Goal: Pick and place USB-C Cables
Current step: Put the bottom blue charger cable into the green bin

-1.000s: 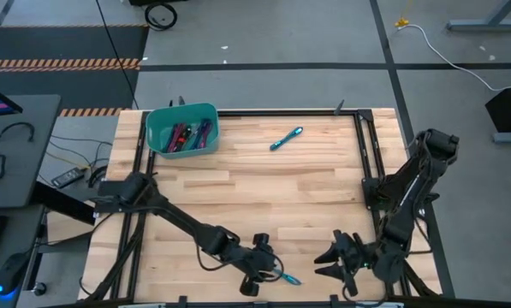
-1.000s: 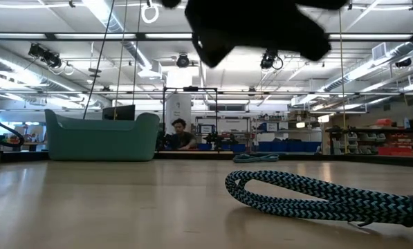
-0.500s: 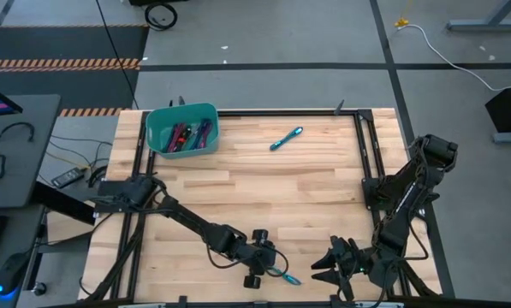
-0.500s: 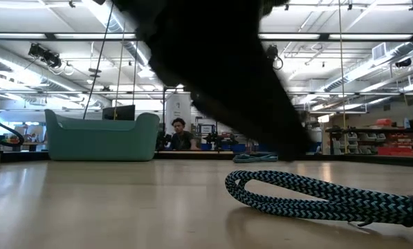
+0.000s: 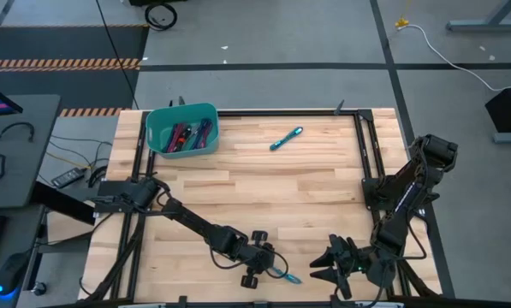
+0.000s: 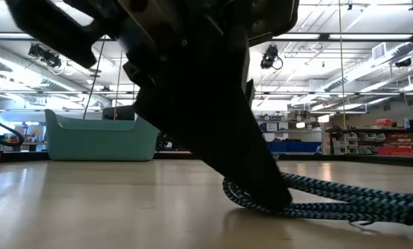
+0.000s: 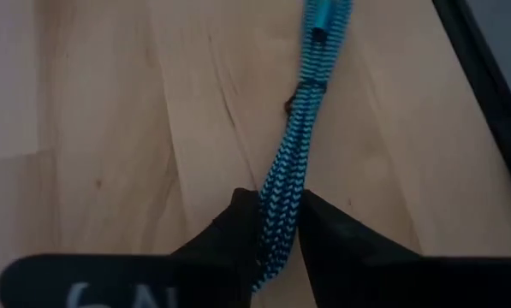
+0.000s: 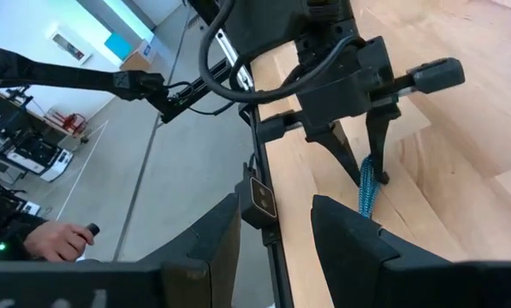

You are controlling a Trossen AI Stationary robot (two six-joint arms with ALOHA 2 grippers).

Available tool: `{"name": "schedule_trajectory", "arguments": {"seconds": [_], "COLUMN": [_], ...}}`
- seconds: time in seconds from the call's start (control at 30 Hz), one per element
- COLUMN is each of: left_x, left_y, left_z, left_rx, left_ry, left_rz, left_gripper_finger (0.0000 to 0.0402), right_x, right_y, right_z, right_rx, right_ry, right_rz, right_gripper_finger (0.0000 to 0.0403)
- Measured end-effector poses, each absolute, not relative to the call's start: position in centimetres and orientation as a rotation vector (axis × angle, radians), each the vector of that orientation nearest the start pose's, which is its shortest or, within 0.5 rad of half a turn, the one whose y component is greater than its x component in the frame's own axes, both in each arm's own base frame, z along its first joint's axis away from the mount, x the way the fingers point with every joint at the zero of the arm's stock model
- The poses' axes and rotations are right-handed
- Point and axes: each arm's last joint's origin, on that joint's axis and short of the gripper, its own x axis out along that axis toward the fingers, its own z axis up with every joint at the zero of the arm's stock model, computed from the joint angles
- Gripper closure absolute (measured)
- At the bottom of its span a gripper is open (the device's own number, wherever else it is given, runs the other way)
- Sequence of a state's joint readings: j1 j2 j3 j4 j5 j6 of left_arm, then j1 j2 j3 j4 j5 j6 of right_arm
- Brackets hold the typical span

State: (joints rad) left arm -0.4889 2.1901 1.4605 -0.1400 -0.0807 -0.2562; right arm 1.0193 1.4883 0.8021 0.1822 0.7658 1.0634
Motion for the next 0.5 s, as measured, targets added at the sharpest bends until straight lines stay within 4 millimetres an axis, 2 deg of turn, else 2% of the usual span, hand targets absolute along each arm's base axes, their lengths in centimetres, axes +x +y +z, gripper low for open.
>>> {"name": "schedule_trajectory", "arguments": {"seconds": [0.2, 0.33, 0.5], "left_x": [40.7, 40.6, 40.2], "left_y": [-21.4, -21.4, -20.7], "left_z": [12.6, 13.0, 14.6], "left_rx": [-0.083, -0.220, -0.472], "left_ry": [0.879, 0.888, 0.913], "left_rz": [-0.234, -0.171, -0.007], "left_gripper_finger": [0.0368, 0.0371, 0.0372], "right_x": [17.8, 17.8, 18.2], "right_y": [24.6, 24.6, 24.3], "right_z": [21.5, 21.5, 21.5], "right_rx": [0.657, 0.654, 0.658], "right_ry": [0.401, 0.403, 0.398], "right_rz": [0.045, 0.044, 0.030], "right_gripper_finger": [0.0253, 0.0253, 0.0253]}}
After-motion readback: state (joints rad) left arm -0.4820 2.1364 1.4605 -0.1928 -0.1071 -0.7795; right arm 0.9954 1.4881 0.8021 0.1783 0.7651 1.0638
